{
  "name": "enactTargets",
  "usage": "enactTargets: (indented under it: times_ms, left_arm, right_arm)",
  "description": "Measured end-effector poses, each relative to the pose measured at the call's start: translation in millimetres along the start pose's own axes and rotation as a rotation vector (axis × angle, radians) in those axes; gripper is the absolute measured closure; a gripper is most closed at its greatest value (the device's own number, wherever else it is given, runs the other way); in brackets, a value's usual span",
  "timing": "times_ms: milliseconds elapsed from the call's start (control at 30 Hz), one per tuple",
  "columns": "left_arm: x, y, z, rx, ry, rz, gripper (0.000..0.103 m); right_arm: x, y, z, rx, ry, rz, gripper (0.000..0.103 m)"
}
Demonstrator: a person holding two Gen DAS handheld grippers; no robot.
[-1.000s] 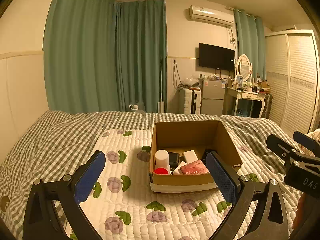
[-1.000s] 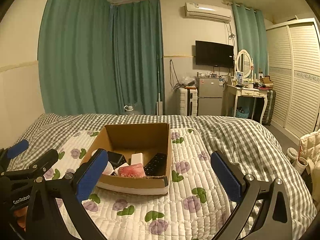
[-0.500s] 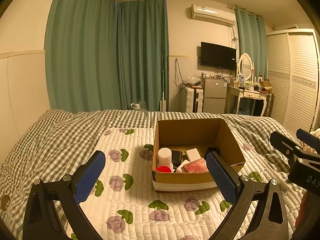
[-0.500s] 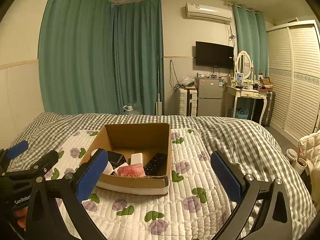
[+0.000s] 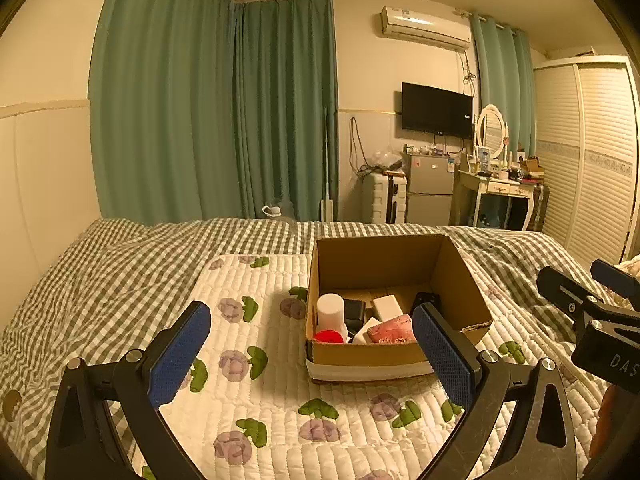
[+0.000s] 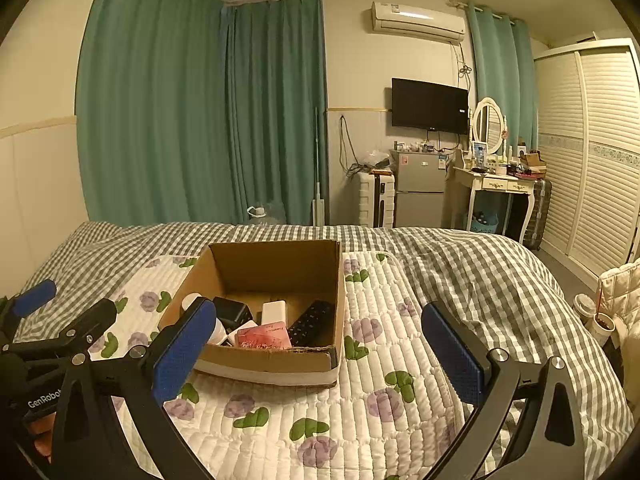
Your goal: Organize rigid objects
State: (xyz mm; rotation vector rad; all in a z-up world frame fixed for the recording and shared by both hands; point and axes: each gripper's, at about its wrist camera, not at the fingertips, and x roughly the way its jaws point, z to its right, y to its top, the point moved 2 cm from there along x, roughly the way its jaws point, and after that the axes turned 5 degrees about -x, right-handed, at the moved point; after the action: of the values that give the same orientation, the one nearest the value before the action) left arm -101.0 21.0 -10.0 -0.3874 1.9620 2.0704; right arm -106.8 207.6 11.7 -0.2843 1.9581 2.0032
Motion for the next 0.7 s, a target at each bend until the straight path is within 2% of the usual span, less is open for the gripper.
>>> enactTargets:
  times_ms: [700]
  left_arm:
    - [-1.0,0.3,1.1,0.003,-0.014,0.000,0.000]
  right_arm:
    - [1.3,-1.4,-1.2,-0.005,0.000,-0.011,0.000]
